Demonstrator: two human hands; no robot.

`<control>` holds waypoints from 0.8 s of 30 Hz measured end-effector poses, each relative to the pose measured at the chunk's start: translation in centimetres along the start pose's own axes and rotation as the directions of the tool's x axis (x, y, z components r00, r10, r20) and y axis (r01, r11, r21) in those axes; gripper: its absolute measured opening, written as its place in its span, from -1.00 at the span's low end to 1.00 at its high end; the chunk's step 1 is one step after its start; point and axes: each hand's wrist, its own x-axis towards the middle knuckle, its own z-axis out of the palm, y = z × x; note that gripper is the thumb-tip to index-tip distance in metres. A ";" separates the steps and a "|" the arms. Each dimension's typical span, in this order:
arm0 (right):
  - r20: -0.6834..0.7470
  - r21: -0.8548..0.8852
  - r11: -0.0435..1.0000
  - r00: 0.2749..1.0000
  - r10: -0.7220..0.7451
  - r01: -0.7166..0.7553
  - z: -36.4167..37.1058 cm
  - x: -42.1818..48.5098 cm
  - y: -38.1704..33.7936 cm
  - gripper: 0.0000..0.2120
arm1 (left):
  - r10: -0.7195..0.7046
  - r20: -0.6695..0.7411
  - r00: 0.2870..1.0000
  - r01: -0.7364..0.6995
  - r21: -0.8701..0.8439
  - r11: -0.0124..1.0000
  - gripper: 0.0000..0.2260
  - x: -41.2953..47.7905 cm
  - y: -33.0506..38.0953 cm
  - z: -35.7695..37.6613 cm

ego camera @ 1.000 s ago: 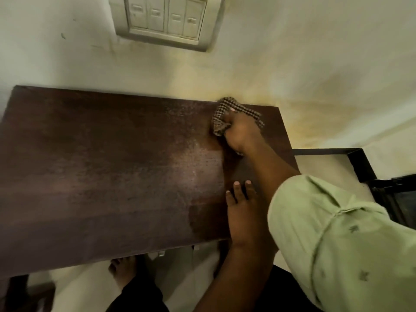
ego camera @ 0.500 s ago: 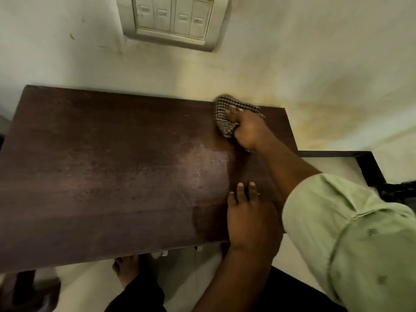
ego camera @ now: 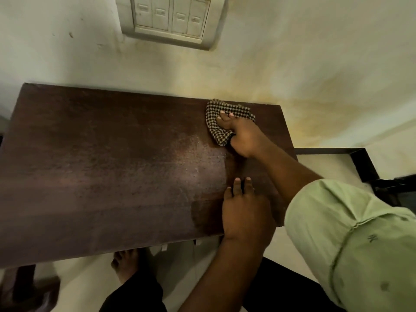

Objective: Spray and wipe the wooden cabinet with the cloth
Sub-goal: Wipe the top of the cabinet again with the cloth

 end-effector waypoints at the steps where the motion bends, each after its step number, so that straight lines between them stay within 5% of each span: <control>1: 0.005 0.016 1.000 1.000 -0.009 0.009 -0.2 -0.5 0.3 -0.27 | 0.011 -0.020 1.000 -0.011 0.005 1.000 -0.49 -0.4 -0.3 -0.2; 9: 0.036 -0.026 0.993 0.993 -0.112 0.113 2.9 -8.3 -0.4 -0.26 | -0.009 -0.126 0.992 0.015 0.047 0.999 -0.65 -4.7 -2.6 -1.4; 12: 0.040 -0.006 0.989 0.989 -0.145 0.146 3.9 -10.7 -0.6 -0.28 | -0.035 -0.026 0.999 0.037 0.073 0.997 -0.66 -5.7 -2.7 -0.7; 24: -0.023 -0.058 0.996 0.997 -0.067 0.066 0.8 -0.3 -1.6 -0.33 | -0.028 0.103 0.994 0.014 0.131 0.991 -0.61 -6.6 -3.8 -0.9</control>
